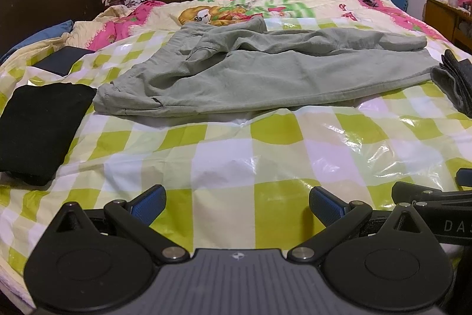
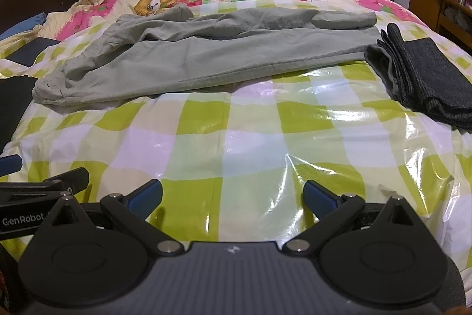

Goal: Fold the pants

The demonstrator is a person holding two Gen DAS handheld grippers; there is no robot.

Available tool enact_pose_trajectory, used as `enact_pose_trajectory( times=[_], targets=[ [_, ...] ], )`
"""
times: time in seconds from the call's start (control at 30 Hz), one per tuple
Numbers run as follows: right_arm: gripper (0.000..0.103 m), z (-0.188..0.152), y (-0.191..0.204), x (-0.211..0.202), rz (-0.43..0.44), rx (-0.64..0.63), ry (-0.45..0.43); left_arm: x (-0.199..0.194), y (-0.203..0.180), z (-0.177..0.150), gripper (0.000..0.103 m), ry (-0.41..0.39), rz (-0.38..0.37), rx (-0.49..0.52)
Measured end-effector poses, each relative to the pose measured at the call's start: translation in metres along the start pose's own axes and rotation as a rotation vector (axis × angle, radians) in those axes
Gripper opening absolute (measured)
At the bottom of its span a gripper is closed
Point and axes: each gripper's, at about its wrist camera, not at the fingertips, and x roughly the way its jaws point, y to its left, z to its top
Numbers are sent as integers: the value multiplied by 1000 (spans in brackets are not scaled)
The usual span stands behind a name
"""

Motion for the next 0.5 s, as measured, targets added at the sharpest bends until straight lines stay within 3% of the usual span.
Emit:
enact_pose_trajectory(
  times=[0.5],
  targets=[
    [101,0,0,1,1,0,0,0,1,0,103,-2,2,0]
  ],
)
